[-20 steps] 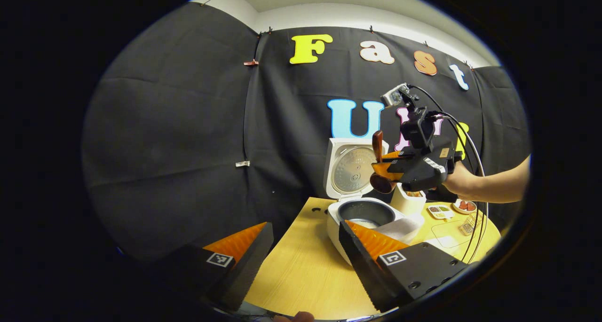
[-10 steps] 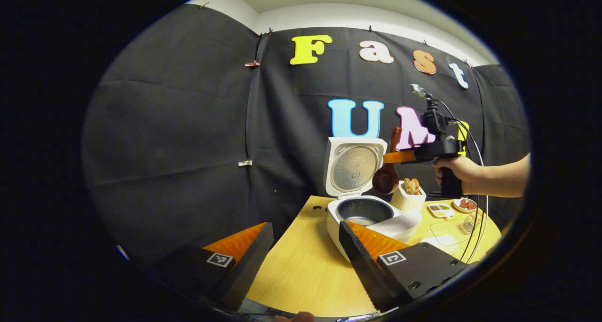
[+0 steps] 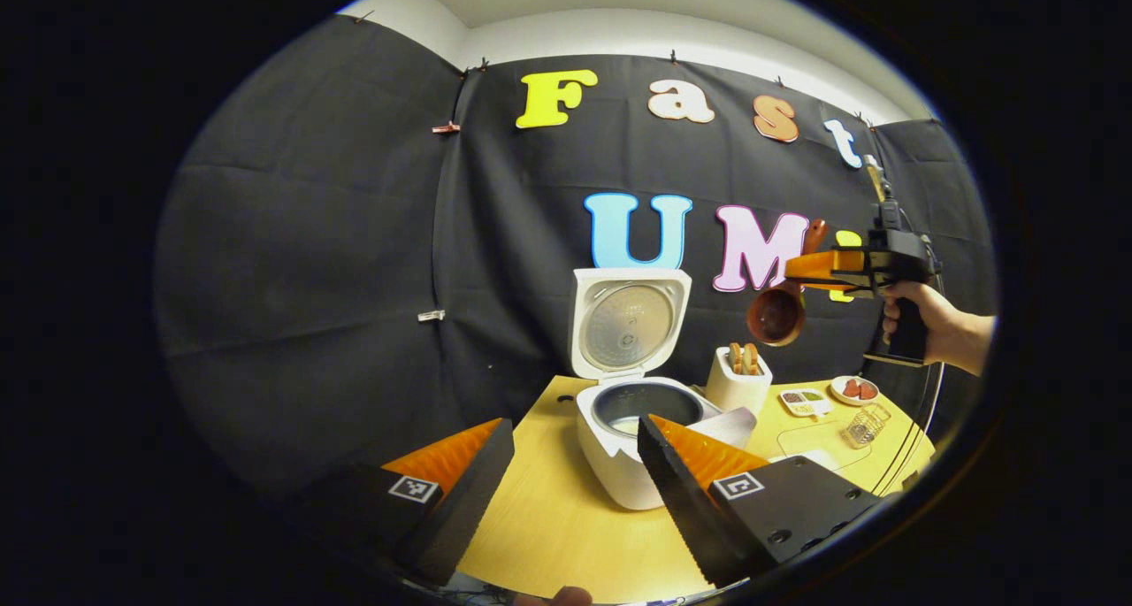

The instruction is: Close the left gripper, press the button to open the rice cooker; take a wooden spoon from the chopstick holder with the right hand, scoop a spoonful of rice and pour it into the rice cooker, then put the wooden spoon back into the chopstick holder.

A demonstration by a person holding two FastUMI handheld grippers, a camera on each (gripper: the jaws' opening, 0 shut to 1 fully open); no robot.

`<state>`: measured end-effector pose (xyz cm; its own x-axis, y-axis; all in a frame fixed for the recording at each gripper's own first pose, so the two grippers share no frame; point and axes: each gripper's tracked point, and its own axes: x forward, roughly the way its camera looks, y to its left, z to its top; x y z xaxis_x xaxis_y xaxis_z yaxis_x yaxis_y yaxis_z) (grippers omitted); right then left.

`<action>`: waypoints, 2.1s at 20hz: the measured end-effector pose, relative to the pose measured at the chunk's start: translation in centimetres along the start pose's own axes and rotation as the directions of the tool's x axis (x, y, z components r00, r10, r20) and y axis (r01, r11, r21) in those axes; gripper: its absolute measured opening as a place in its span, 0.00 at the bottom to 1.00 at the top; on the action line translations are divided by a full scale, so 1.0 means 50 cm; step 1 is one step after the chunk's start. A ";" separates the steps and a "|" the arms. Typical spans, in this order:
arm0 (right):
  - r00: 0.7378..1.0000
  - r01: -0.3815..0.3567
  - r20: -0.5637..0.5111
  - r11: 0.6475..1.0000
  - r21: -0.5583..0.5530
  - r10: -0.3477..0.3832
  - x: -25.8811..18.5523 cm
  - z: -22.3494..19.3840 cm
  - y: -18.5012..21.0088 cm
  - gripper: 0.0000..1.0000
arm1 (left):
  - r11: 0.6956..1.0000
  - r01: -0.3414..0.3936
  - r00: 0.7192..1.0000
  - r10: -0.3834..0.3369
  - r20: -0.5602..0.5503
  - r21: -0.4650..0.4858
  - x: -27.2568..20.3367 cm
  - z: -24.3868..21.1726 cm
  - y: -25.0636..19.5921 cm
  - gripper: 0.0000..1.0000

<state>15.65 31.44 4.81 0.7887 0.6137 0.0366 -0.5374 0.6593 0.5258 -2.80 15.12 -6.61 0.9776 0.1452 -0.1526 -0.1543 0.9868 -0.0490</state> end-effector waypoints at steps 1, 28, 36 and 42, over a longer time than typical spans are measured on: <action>1.000 0.015 0.008 1.000 -0.008 -0.015 -0.027 0.008 -0.029 0.17 | 1.000 0.008 1.000 -0.008 0.003 0.002 0.001 0.008 -0.016 0.97; 0.835 0.466 -0.264 0.875 -0.129 -0.484 -0.317 -0.284 -0.857 0.17 | 0.995 -0.097 0.994 0.098 -0.037 0.033 -0.036 0.081 -0.267 0.97; 0.799 0.505 -0.341 0.861 -0.064 -0.495 -0.310 -0.347 -0.895 0.20 | 0.992 -0.117 0.993 0.118 -0.018 0.050 -0.037 0.102 -0.289 0.97; 0.757 0.527 -0.399 0.845 -0.096 -0.517 -0.361 -0.348 -0.902 0.65 | 0.993 -0.100 0.994 0.097 0.047 0.065 -0.016 0.159 -0.292 0.96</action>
<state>20.44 -1.81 -34.36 0.7558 0.2969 -0.5836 -0.0671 0.9217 0.3819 -0.17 1.16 2.09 0.9637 0.2433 -0.1099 -0.2414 0.9699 0.0308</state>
